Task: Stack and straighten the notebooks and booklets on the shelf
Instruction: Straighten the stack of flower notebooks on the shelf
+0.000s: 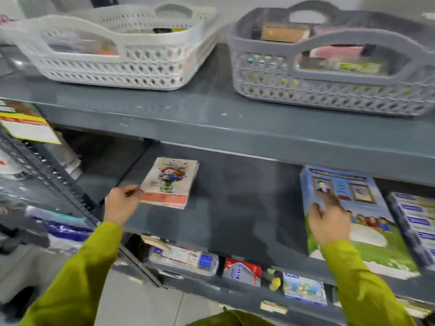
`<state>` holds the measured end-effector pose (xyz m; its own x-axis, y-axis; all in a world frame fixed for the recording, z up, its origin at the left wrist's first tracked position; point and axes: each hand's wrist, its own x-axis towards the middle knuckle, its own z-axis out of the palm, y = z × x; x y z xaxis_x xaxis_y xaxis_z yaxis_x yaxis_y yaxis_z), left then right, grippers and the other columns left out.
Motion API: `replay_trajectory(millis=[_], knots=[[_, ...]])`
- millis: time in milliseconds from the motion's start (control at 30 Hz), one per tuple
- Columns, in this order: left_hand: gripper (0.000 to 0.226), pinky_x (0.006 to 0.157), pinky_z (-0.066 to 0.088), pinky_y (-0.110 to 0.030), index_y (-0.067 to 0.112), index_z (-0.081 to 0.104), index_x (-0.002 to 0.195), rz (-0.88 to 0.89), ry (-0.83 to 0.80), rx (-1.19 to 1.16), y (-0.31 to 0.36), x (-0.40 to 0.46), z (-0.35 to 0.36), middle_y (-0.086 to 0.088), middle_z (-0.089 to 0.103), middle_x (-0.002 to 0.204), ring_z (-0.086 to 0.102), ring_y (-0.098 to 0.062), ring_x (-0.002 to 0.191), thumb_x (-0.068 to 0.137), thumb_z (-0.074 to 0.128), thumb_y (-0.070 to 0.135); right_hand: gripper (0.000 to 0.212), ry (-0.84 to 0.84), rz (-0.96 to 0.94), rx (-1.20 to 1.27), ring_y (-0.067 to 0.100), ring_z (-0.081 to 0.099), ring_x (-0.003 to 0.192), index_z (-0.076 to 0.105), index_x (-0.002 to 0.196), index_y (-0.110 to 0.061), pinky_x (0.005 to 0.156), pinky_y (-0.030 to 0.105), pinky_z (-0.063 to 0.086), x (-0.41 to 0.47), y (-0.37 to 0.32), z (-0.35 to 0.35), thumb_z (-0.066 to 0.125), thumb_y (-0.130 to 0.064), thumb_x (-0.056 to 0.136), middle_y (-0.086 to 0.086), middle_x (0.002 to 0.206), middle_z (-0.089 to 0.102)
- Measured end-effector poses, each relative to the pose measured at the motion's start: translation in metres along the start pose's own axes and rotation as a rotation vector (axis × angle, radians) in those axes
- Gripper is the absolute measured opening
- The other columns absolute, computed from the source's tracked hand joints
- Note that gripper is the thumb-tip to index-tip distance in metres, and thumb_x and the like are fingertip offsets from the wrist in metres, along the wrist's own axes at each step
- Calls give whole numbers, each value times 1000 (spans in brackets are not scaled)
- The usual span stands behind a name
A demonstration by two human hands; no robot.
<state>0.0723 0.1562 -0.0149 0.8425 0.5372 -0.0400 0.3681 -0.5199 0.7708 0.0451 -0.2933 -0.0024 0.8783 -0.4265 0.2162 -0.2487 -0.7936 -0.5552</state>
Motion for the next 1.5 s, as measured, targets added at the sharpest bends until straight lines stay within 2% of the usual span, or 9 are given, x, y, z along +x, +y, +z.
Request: replay_trajectory(millis=[167,333,467,700,833,1100,1200,1400,1500], knots=[[58,111,35,-45,0,62,126,-141,-81,5,-8,58,-19,-30,56,136,52,-42,128,101,42,48,42,-561,215,769,20,48,127,50,132,-3,102,22,32,-28,-132,101,52,-1,91,7,137,52],[123,116,35,-44,14,61,134,-285,-361,-194,-52,106,24,-16,60,139,56,-31,129,55,29,103,15,-726,670,1267,11,58,73,59,93,-14,59,17,47,-68,-220,181,46,-6,92,-8,67,70],[110,113,41,-42,24,66,128,-293,-511,-333,-57,97,35,-6,69,127,63,-24,119,57,33,101,25,-698,672,1243,9,65,55,62,109,-8,62,24,49,-85,-242,205,51,-19,89,-4,61,72],[72,85,52,-28,22,71,116,-238,-592,-419,-32,80,23,-7,74,115,69,-19,107,89,31,75,49,-653,639,1218,14,60,76,55,128,-6,68,23,45,-93,-246,211,57,-27,84,10,101,65],[74,112,38,-33,26,69,123,-193,-650,-448,-35,71,24,2,74,120,65,-14,116,86,32,78,41,-661,610,1202,14,61,77,55,126,-5,68,23,45,-93,-231,204,51,-23,89,6,90,67],[87,116,36,-42,36,62,129,-89,-781,-356,-44,29,50,10,68,129,60,-13,124,65,45,93,35,-645,619,1055,19,63,91,60,118,-11,85,31,47,-89,-169,177,49,-31,91,9,99,71],[70,114,38,-38,27,73,112,-136,-812,-401,-22,39,43,10,68,124,63,-11,116,80,43,81,50,-650,613,961,26,66,100,62,115,-12,101,45,47,-69,-160,177,56,-46,78,14,112,70],[63,106,49,-48,22,74,100,-198,-724,-484,25,75,62,-11,75,112,72,-28,104,86,42,75,24,-693,651,1073,26,67,85,61,105,-10,63,33,58,-23,-192,165,46,-24,94,9,94,69],[68,93,56,-51,16,70,108,-297,-669,-498,38,76,73,-16,75,110,74,-35,96,85,45,75,35,-710,636,1055,32,69,83,66,107,-6,78,45,59,-14,-204,171,49,-30,88,15,96,72]])
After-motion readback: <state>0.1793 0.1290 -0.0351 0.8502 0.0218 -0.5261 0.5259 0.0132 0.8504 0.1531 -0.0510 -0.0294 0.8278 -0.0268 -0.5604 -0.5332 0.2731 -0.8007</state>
